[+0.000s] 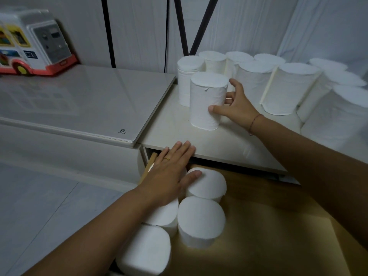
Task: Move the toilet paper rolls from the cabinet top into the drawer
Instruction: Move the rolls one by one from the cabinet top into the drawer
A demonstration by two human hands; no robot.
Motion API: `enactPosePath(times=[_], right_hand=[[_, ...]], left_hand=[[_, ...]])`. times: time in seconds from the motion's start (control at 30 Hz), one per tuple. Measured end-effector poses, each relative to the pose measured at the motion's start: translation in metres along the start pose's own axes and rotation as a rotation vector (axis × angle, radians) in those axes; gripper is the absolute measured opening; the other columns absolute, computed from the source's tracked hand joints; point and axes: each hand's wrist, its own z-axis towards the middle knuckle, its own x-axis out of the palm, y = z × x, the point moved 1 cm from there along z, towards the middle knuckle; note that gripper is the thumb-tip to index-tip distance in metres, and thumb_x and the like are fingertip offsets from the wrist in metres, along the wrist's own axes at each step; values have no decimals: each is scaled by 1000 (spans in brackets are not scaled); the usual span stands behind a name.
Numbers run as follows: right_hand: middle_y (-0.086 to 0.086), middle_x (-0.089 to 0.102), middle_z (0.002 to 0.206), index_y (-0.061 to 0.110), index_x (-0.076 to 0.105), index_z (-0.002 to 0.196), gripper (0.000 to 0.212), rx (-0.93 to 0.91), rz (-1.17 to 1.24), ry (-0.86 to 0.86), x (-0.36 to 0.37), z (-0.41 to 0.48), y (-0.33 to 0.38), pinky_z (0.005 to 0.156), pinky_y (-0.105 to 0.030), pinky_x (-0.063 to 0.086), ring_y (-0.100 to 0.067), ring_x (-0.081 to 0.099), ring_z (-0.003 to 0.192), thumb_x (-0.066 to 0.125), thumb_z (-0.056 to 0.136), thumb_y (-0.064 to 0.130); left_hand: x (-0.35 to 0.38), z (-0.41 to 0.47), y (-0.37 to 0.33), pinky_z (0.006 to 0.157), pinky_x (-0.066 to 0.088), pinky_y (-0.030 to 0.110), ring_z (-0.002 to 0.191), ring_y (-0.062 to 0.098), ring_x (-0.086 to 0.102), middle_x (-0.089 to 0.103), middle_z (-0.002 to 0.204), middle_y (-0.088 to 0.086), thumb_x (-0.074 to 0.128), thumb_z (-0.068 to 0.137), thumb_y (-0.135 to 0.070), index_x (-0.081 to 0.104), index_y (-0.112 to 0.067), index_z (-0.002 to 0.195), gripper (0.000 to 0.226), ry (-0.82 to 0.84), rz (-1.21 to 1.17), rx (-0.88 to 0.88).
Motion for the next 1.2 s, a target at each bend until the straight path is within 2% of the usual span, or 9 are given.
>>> enactPosePath(times=[0.17,0.33,0.57,0.73,0.9,1.1,1.2], right_hand=[[-1,43,137,21,22,140,99,-11,78,-54,12,6,11,98,-28,41,-14,46,117,84,64,34],[5,48,128,18,33,134,92,-13,49,-81,17,9,16,103,-32,41,-13,48,117,86,60,34],[-1,52,131,17,40,131,88,-26,49,-56,5,-30,15,105,-41,42,-17,51,119,86,57,32],[2,53,131,18,40,133,88,-20,59,-37,-9,-79,18,102,-34,44,-13,53,118,87,59,28],[3,52,131,18,36,136,88,-3,44,-12,-24,-130,24,99,-28,44,-11,51,117,85,62,20],[0,51,134,18,33,139,92,57,38,33,-44,-192,16,100,-38,47,-18,51,121,85,62,12],[-2,51,132,16,34,136,91,111,28,41,-46,-217,-3,96,-36,48,-18,50,120,85,61,8]], left_hand=[[-1,-2,-3,108,-22,14,140,-5,-17,-4,159,-15,12,84,-70,3,-32,151,78,-4,1,11],[1,-3,1,106,-23,13,138,-5,-17,-4,158,-15,11,82,-70,4,-32,151,79,2,8,13],[8,-9,-5,118,-11,28,144,3,-14,-5,160,-11,8,83,-71,3,-30,151,80,33,52,58],[11,-19,-14,114,-16,24,144,4,-16,-8,160,-10,9,84,-69,2,-27,152,81,60,73,82],[23,-35,-25,113,-16,26,143,5,-18,-10,159,-8,12,87,-67,-1,-27,152,77,146,122,129],[32,-46,-26,116,-13,31,144,8,-17,-11,159,-8,9,87,-67,-4,-29,151,76,186,163,140],[33,-47,-27,116,-12,31,145,9,-17,-11,159,-8,10,87,-66,-3,-28,152,76,190,169,131]])
